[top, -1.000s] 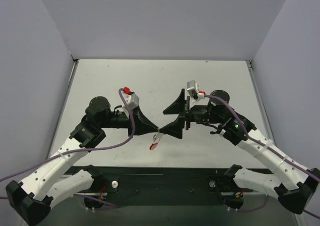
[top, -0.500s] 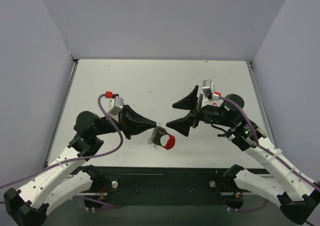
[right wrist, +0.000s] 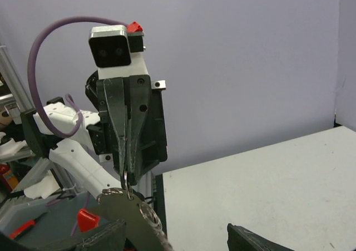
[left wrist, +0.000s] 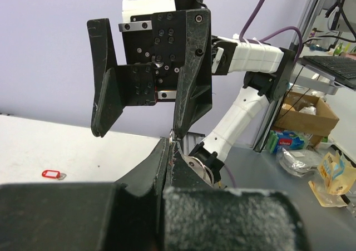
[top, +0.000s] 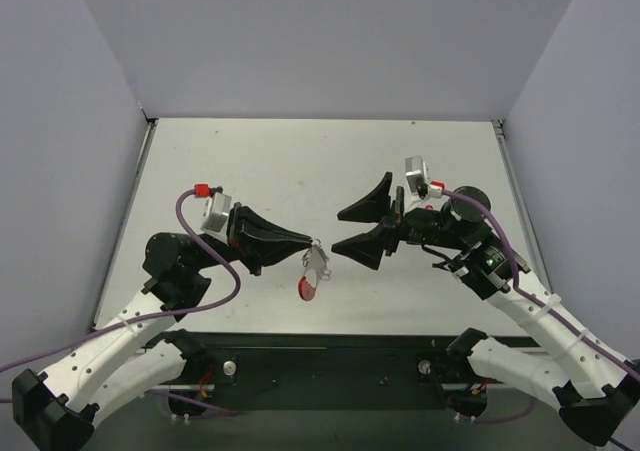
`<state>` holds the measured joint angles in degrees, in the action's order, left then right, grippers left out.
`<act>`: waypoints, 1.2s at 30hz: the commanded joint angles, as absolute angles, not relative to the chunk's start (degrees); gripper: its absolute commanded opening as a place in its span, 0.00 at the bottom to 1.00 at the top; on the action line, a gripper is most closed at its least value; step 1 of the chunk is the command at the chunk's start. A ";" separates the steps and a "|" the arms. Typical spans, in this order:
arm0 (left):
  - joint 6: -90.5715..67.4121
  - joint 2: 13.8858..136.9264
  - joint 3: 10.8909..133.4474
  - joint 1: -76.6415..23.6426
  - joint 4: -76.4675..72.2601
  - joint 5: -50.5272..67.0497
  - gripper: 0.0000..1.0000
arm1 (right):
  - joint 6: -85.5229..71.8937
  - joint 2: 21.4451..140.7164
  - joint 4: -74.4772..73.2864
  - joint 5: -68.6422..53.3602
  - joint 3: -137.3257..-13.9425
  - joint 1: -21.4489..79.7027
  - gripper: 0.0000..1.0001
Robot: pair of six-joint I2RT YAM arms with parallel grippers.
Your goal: Put the keys on the keyring
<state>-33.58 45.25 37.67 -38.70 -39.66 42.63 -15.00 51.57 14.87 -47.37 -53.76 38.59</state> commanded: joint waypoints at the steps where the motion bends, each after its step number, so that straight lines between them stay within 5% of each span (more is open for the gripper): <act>1: -36.12 46.32 38.23 -39.46 -47.90 41.48 0.00 | -17.74 51.85 24.86 -50.80 -54.23 38.32 0.71; 18: -35.77 48.69 39.55 -40.78 -47.37 41.31 0.00 | -20.92 55.46 28.91 -55.90 -55.63 40.08 0.59; 28: -34.63 48.34 39.90 -41.05 -45.53 40.43 0.00 | -22.15 56.95 30.06 -57.66 -56.16 40.34 0.19; 32: -34.63 49.13 40.25 -41.31 -45.35 41.04 0.00 | -22.24 57.30 30.06 -58.27 -56.43 40.43 0.17; 36: -33.84 49.57 40.78 -41.75 -43.69 41.66 0.00 | -22.15 57.57 29.10 -58.62 -57.13 40.43 0.00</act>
<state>-35.07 49.43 37.45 -40.82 -42.89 40.84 -22.74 57.08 25.45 -56.99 -54.00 40.23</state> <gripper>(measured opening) 0.018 0.052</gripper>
